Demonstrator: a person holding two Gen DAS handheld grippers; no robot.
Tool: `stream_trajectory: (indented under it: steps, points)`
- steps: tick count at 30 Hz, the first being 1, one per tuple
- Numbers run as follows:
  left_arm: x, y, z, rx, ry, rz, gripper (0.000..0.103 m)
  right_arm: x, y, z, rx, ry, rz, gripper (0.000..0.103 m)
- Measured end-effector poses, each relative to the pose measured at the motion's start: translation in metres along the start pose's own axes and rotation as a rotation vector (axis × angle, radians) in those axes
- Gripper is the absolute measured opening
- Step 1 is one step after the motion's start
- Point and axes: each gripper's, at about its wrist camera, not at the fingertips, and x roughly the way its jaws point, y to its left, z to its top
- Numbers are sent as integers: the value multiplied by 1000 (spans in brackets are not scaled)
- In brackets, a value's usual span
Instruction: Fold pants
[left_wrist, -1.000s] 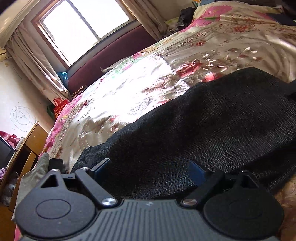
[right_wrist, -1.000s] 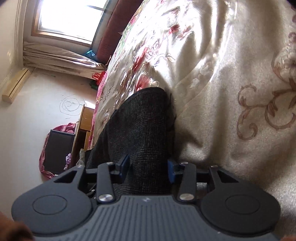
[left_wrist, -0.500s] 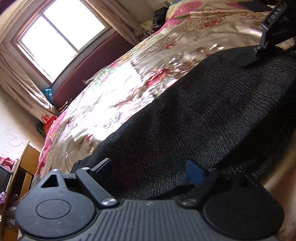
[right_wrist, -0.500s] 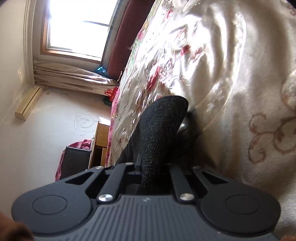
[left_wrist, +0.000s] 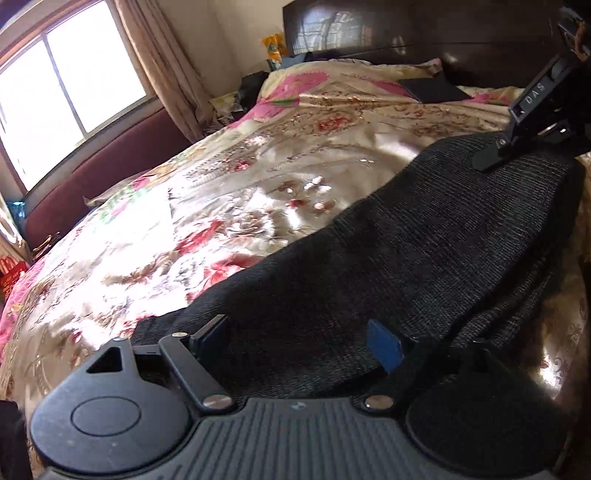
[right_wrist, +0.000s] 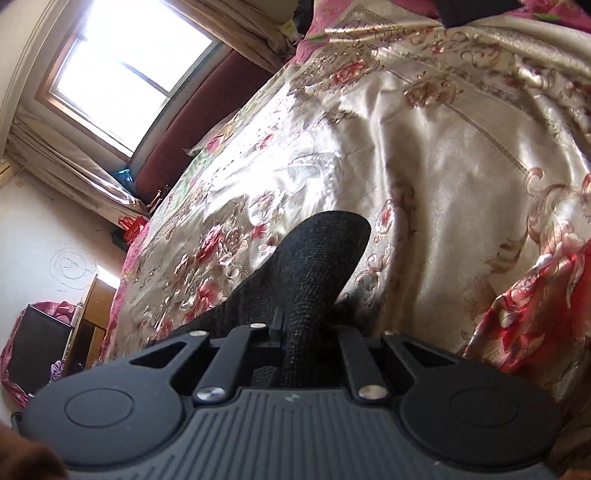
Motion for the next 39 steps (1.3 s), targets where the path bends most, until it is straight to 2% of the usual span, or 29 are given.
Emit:
stream_trajectory:
  steps: [5,6,7,8,10,13,15,17,19,22,28,31,34,39]
  points:
    - [5,34,-18,-118,-42,139,95,1,58,1,-164,0,-75,9]
    - [12,38,-21,-136,-6,172,95,2,67,2,-184,-1,-82,10]
    - [22,41,-26,-157,60,174,95,1,76,3,-199,-2,-84,10]
    - [37,45,-36,-179,137,130,96,2,88,4,-219,0,-83,10]
    - [38,53,-55,-267,89,102,97,5,110,4,-265,9,-83,10]
    - [29,57,-52,-268,68,95,96,17,149,-2,-353,40,-75,10]
    - [18,60,-49,-286,-2,101,96,27,173,-11,-411,73,-66,10]
    - [10,67,-49,-296,-39,101,97,41,196,-22,-460,111,-53,10]
    - [11,73,-53,-308,-21,91,97,58,217,-33,-500,148,-48,10]
    - [16,89,-63,-375,56,100,97,86,245,-51,-544,193,-46,10]
    - [-6,119,-85,-513,85,83,97,126,284,-95,-662,248,-65,11]
    - [-10,119,-100,-520,110,73,99,134,298,-110,-711,249,-83,11]
    - [-7,117,-100,-512,117,70,100,143,308,-119,-744,256,-114,11]
    - [-15,105,-98,-409,99,112,99,156,329,-144,-846,269,-149,12]
